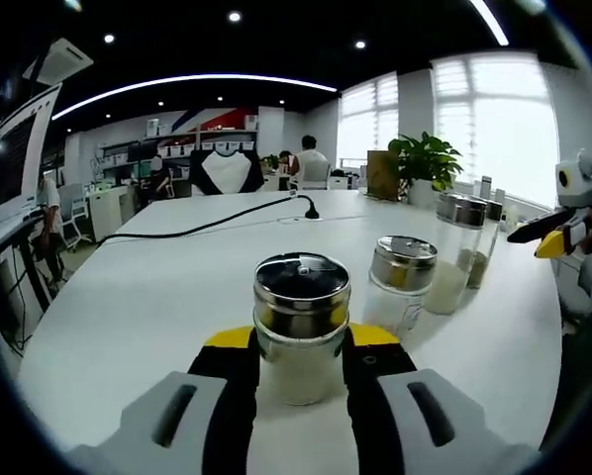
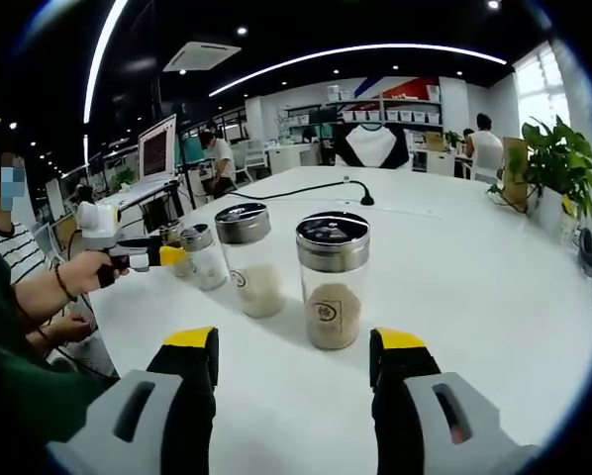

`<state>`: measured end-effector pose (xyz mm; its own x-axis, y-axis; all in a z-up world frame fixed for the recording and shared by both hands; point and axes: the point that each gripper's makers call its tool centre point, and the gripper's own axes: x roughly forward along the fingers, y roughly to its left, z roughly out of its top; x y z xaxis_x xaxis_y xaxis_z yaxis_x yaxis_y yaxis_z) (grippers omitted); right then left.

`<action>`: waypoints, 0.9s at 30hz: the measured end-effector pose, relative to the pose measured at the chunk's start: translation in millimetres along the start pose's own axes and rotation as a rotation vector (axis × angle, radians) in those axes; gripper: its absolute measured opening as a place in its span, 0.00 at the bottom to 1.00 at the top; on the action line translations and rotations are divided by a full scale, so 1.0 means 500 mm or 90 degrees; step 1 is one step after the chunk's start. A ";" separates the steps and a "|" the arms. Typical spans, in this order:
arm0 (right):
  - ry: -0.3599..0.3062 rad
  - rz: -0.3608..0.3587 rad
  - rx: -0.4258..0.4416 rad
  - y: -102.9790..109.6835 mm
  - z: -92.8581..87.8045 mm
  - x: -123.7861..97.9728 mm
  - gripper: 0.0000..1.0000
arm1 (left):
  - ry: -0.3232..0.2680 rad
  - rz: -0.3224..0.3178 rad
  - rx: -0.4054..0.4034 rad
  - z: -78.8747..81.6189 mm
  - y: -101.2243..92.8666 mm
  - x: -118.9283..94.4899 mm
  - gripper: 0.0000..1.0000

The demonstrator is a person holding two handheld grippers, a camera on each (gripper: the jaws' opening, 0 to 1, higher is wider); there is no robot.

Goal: Rotate the seasoning bottle until the label or dispensing opening points toward the visible target arrow and the bottle remains upright within the marked orientation range

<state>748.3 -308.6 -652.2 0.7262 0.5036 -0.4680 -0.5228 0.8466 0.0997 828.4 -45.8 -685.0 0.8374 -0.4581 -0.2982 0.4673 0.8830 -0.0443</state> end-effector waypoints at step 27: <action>-0.009 0.006 -0.010 0.009 0.009 -0.003 0.62 | 0.014 -0.138 0.046 0.000 -0.011 -0.001 0.34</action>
<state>746.8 -304.9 -647.2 0.7269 0.5145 -0.4548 -0.5373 0.8386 0.0899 825.6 -50.3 -684.5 0.7090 -0.6337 -0.3093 0.6559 0.7538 -0.0409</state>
